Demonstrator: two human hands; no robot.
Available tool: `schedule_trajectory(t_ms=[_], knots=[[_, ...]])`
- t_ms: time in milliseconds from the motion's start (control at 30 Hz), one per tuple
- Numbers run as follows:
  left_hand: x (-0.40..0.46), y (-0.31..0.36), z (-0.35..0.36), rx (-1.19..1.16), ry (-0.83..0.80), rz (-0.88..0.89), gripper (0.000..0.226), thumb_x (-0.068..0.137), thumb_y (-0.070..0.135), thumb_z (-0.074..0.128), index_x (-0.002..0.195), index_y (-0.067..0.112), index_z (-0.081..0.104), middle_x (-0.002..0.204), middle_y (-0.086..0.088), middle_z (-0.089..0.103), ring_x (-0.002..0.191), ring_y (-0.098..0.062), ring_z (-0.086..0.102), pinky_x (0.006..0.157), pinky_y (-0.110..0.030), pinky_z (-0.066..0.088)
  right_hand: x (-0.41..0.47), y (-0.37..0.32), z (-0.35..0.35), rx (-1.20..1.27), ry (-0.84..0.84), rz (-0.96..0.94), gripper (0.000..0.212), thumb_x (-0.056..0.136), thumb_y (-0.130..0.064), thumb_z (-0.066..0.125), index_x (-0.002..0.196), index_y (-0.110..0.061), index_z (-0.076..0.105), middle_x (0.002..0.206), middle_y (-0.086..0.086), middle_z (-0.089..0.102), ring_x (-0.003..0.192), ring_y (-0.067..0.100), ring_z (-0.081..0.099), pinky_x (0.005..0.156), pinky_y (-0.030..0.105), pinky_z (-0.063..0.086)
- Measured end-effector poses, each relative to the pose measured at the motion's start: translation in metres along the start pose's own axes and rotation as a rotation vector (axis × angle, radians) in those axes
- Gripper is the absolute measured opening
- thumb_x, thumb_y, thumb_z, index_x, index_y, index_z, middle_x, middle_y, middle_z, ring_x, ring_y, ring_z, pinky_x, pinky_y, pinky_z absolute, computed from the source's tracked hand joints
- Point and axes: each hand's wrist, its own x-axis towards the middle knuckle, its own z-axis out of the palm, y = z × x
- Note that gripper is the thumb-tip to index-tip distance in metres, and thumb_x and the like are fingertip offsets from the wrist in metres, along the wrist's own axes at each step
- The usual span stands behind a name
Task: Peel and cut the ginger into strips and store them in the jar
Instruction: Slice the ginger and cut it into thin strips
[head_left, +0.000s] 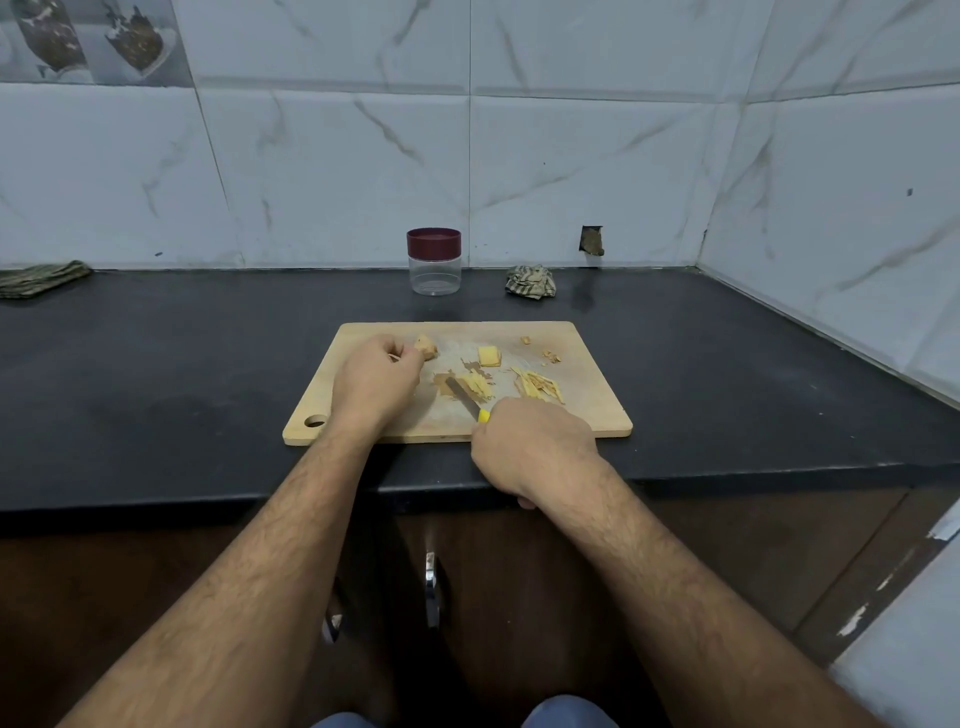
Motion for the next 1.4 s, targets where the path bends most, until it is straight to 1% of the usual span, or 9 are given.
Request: schedule_trajectory(t_ms=[133, 233, 433, 567, 733, 1067, 1200, 1300, 1400], knots=[[-0.003, 0.0, 0.001, -0.004, 0.03, 0.011, 0.02, 0.092, 0.03, 0.048, 0.08, 0.021, 0.062, 0.086, 0.006, 0.069, 0.083, -0.018, 0.061, 0.066, -0.031, 0.038, -0.007, 0.008, -0.001, 0.032, 0.023, 0.064, 0.01, 0.095, -0.019, 0.043, 0.087, -0.015, 0.047, 0.085, 0.003, 0.054, 0.084, 0.025, 0.062, 0.076, 0.036, 0.052], [-0.006, 0.0, 0.002, 0.003, 0.045, 0.034, 0.019, 0.092, 0.028, 0.048, 0.08, 0.022, 0.061, 0.086, 0.006, 0.069, 0.083, -0.018, 0.06, 0.066, -0.03, 0.038, -0.012, 0.016, 0.0, 0.052, 0.017, 0.12, 0.014, 0.094, -0.02, 0.043, 0.081, -0.015, 0.046, 0.084, 0.003, 0.057, 0.083, 0.025, 0.064, 0.071, 0.034, 0.049], [-0.008, 0.002, 0.002, 0.021, 0.067, 0.062, 0.017, 0.091, 0.025, 0.05, 0.082, 0.021, 0.063, 0.083, 0.006, 0.067, 0.081, -0.017, 0.058, 0.063, -0.029, 0.034, -0.014, 0.0, -0.004, 0.097, 0.01, 0.075, 0.024, 0.097, -0.025, 0.034, 0.09, -0.013, 0.054, 0.09, 0.006, 0.066, 0.084, 0.026, 0.065, 0.066, 0.033, 0.043], [-0.008, 0.002, 0.002, 0.04, 0.069, 0.071, 0.017, 0.091, 0.024, 0.05, 0.084, 0.019, 0.065, 0.082, 0.005, 0.065, 0.081, -0.018, 0.057, 0.066, -0.029, 0.034, -0.002, -0.009, -0.005, 0.053, 0.018, 0.119, 0.018, 0.095, -0.022, 0.038, 0.093, -0.013, 0.053, 0.099, 0.008, 0.068, 0.09, 0.027, 0.067, 0.076, 0.034, 0.048], [-0.007, 0.001, 0.003, 0.061, 0.058, 0.079, 0.019, 0.091, 0.025, 0.049, 0.082, 0.019, 0.065, 0.081, 0.003, 0.065, 0.081, -0.02, 0.058, 0.068, -0.03, 0.039, -0.001, 0.008, -0.002, 0.044, 0.043, 0.168, 0.022, 0.093, -0.019, 0.036, 0.074, -0.014, 0.047, 0.086, 0.006, 0.061, 0.079, 0.028, 0.063, 0.063, 0.033, 0.041], [-0.009, 0.0, 0.004, 0.087, 0.046, 0.081, 0.021, 0.089, 0.023, 0.048, 0.078, 0.014, 0.064, 0.074, 0.002, 0.063, 0.076, -0.021, 0.055, 0.063, -0.031, 0.038, 0.002, 0.035, 0.001, 0.123, 0.092, 0.171, 0.028, 0.096, -0.024, 0.031, 0.085, -0.014, 0.055, 0.077, 0.005, 0.066, 0.073, 0.026, 0.067, 0.063, 0.032, 0.041], [-0.008, 0.001, 0.004, 0.108, 0.037, 0.072, 0.02, 0.089, 0.024, 0.048, 0.079, 0.016, 0.064, 0.076, 0.003, 0.063, 0.08, -0.022, 0.056, 0.067, -0.031, 0.038, 0.003, 0.04, 0.0, 0.16, 0.099, 0.179, 0.032, 0.098, -0.025, 0.03, 0.086, -0.013, 0.056, 0.065, 0.005, 0.068, 0.052, 0.02, 0.066, 0.057, 0.03, 0.037], [-0.008, 0.002, 0.004, 0.126, 0.034, 0.068, 0.019, 0.09, 0.025, 0.049, 0.081, 0.017, 0.064, 0.078, 0.004, 0.063, 0.082, -0.023, 0.056, 0.068, -0.031, 0.038, 0.002, 0.042, -0.005, 0.187, 0.118, 0.178, 0.035, 0.098, -0.028, 0.028, 0.085, -0.014, 0.056, 0.062, 0.003, 0.067, 0.047, 0.018, 0.065, 0.056, 0.03, 0.037], [-0.006, 0.003, 0.004, 0.143, 0.017, 0.057, 0.017, 0.09, 0.026, 0.05, 0.081, 0.021, 0.063, 0.079, 0.007, 0.062, 0.083, -0.02, 0.055, 0.069, -0.03, 0.037, 0.006, 0.038, -0.008, 0.26, 0.093, 0.171, 0.031, 0.095, -0.019, 0.029, 0.084, -0.01, 0.056, 0.046, 0.002, 0.061, 0.037, 0.016, 0.058, 0.053, 0.029, 0.038]])
